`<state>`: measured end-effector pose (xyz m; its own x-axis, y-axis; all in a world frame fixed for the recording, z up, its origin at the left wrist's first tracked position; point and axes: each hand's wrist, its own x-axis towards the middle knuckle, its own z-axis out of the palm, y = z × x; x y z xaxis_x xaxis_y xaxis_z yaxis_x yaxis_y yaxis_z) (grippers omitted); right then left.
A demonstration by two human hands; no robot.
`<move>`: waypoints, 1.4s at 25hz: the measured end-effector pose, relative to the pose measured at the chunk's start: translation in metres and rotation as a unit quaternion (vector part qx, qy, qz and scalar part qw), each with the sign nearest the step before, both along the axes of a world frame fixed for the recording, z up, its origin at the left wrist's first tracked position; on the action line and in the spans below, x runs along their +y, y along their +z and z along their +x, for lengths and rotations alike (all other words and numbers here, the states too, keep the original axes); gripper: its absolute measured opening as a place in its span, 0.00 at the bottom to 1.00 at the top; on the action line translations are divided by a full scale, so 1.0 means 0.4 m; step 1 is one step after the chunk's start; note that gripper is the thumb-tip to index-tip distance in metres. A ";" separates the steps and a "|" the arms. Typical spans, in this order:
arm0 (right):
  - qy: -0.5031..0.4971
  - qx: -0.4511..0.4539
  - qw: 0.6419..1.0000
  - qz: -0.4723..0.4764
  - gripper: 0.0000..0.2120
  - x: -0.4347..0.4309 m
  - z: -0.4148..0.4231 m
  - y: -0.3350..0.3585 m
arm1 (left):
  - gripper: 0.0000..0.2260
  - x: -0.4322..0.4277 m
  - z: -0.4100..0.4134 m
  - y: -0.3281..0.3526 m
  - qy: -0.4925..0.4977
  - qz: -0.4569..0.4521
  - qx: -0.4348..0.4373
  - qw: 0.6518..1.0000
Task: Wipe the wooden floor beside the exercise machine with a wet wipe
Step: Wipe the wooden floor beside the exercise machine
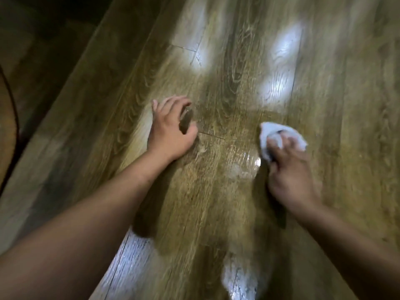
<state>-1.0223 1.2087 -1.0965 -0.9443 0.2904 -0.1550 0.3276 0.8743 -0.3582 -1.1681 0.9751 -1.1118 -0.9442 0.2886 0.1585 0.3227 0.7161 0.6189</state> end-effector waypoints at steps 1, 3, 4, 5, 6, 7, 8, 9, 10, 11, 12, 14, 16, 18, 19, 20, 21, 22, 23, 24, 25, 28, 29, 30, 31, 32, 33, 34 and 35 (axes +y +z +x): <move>0.088 -0.006 0.996 -0.013 0.28 -0.077 0.021 -0.007 | 0.17 -0.023 -0.012 0.008 0.036 0.092 0.004 0.995; 0.333 0.012 0.943 -0.009 0.28 -0.214 0.034 -0.030 | 0.13 -0.091 -0.035 0.013 0.086 0.129 0.043 0.987; 0.443 0.040 0.896 0.008 0.27 -0.244 0.008 -0.044 | 0.13 -0.128 -0.043 0.010 0.097 0.089 0.062 0.989; 0.504 0.050 0.862 0.016 0.25 -0.252 -0.053 -0.047 | 0.14 -0.158 -0.044 0.003 0.098 0.031 0.067 0.992; 0.524 0.050 0.850 0.025 0.25 -0.248 -0.137 -0.049 | 0.15 -0.181 -0.038 -0.008 0.096 -0.032 0.061 0.993; 0.509 0.047 0.858 0.055 0.26 -0.242 -0.230 -0.043 | 0.16 -0.194 -0.027 -0.022 0.091 -0.081 0.053 0.991; 0.460 0.032 0.883 0.088 0.27 -0.231 -0.332 -0.040 | 0.17 -0.198 -0.016 -0.039 0.087 -0.112 0.048 0.989; 0.393 0.014 0.914 0.098 0.27 -0.218 -0.431 -0.034 | 0.18 -0.200 -0.009 -0.049 0.086 -0.128 0.046 0.987; 0.326 0.007 0.940 0.096 0.28 -0.204 -0.514 -0.024 | 0.18 -0.198 -0.009 -0.053 0.087 -0.132 0.046 0.986; 0.272 -0.005 0.959 0.082 0.27 -0.199 -0.566 -0.008 | 0.19 -0.196 -0.013 -0.049 0.088 -0.132 0.044 0.986; 0.235 -0.011 0.969 0.077 0.27 -0.208 -0.580 0.005 | 0.18 -0.196 -0.017 -0.043 0.090 -0.132 0.043 0.986; 0.229 -0.016 0.971 0.071 0.29 -0.251 -0.500 -0.002 | 0.18 -0.198 -0.024 -0.041 0.092 -0.139 0.046 0.985; 0.324 0.039 0.945 0.036 0.27 -0.296 -0.314 -0.020 | 0.19 -0.198 -0.018 -0.046 0.082 -0.144 0.058 0.984; 0.496 0.064 0.866 0.008 0.24 -0.329 -0.142 -0.029 | 0.18 -0.204 -0.020 -0.050 0.070 -0.123 0.065 0.988; 0.571 0.054 0.819 0.008 0.23 -0.317 -0.142 -0.028 | 0.18 -0.208 -0.024 -0.050 0.069 -0.107 0.063 0.990; 0.624 0.057 0.779 0.011 0.23 -0.297 -0.190 -0.027 | 0.17 -0.212 -0.029 -0.051 0.072 -0.089 0.056 0.992; 0.633 0.076 0.770 0.033 0.23 -0.280 -0.270 -0.031 | 0.17 -0.214 -0.033 -0.051 0.075 -0.074 0.048 0.993; 0.591 0.067 0.802 0.064 0.24 -0.264 -0.363 -0.031 | 0.17 -0.214 -0.034 -0.052 0.078 -0.067 0.041 0.994; 0.502 0.049 0.860 0.079 0.25 -0.247 -0.471 -0.037 | 0.17 -0.213 -0.033 -0.051 0.078 -0.070 0.038 0.994; 0.402 0.021 0.911 0.090 0.26 -0.228 -0.579 -0.024 | 0.18 -0.210 -0.032 -0.048 0.077 -0.081 0.036 0.993; 0.310 0.000 0.947 0.084 0.27 -0.205 -0.666 -0.018 | 0.18 -0.205 -0.031 -0.044 0.072 -0.096 0.034 0.992; 0.201 -0.036 0.977 0.056 0.30 -0.239 -0.685 0.009 | 0.19 -0.203 -0.031 -0.035 0.068 -0.118 0.029 0.990; 0.217 -0.040 0.974 0.049 0.30 -0.263 -0.615 0.009 | 0.20 -0.201 -0.032 -0.035 0.070 -0.115 0.030 0.990; 0.257 -0.026 0.965 0.043 0.29 -0.283 -0.517 0.001 | 0.21 -0.200 -0.031 -0.034 0.071 -0.115 0.032 0.990; 0.311 0.012 0.950 0.032 0.28 -0.295 -0.397 -0.014 | 0.21 -0.200 -0.028 -0.034 0.072 -0.115 0.033 0.990; 0.386 0.024 0.922 0.017 0.27 -0.297 -0.267 -0.018 | 0.21 -0.201 -0.028 -0.036 0.073 -0.114 0.034 0.990; 0.481 0.021 0.877 0.010 0.26 -0.276 -0.161 -0.019 | 0.20 -0.204 -0.031 -0.036 0.074 -0.113 0.034 0.990; 0.564 0.013 0.825 0.016 0.24 -0.225 -0.098 -0.017 | 0.20 -0.206 -0.030 -0.039 0.073 -0.113 0.031 0.990; 0.625 0.004 0.780 0.014 0.23 -0.155 -0.079 -0.011 | 0.20 -0.208 -0.031 -0.040 0.072 -0.115 0.027 0.990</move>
